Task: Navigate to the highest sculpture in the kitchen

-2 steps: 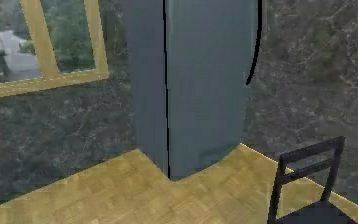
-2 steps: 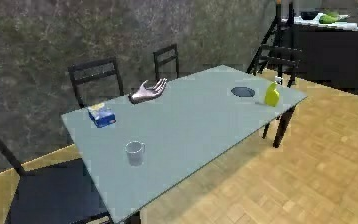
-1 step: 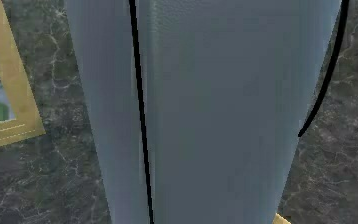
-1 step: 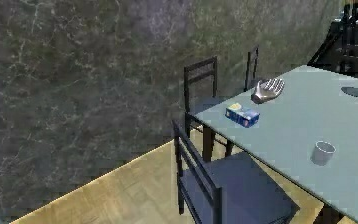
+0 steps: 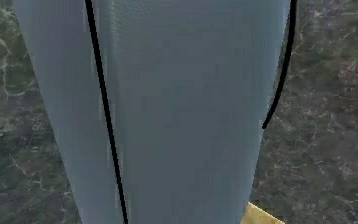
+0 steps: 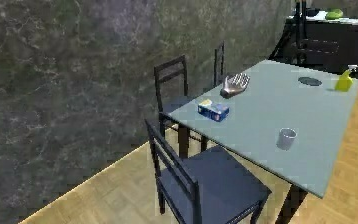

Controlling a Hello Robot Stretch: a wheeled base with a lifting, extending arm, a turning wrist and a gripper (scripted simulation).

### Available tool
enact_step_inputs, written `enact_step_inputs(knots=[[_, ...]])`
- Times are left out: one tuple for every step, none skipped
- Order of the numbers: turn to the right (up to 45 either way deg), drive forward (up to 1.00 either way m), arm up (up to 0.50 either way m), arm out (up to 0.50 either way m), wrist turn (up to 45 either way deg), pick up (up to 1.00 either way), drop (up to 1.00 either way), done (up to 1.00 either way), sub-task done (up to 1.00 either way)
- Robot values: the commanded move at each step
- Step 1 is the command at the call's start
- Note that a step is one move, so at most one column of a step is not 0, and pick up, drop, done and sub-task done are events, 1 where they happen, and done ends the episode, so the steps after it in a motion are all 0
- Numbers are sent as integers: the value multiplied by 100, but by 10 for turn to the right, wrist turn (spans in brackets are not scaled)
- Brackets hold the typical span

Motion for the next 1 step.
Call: enact_step_inputs(knots=[[0, 15, 0, 0, 0, 0, 0, 0, 0]])
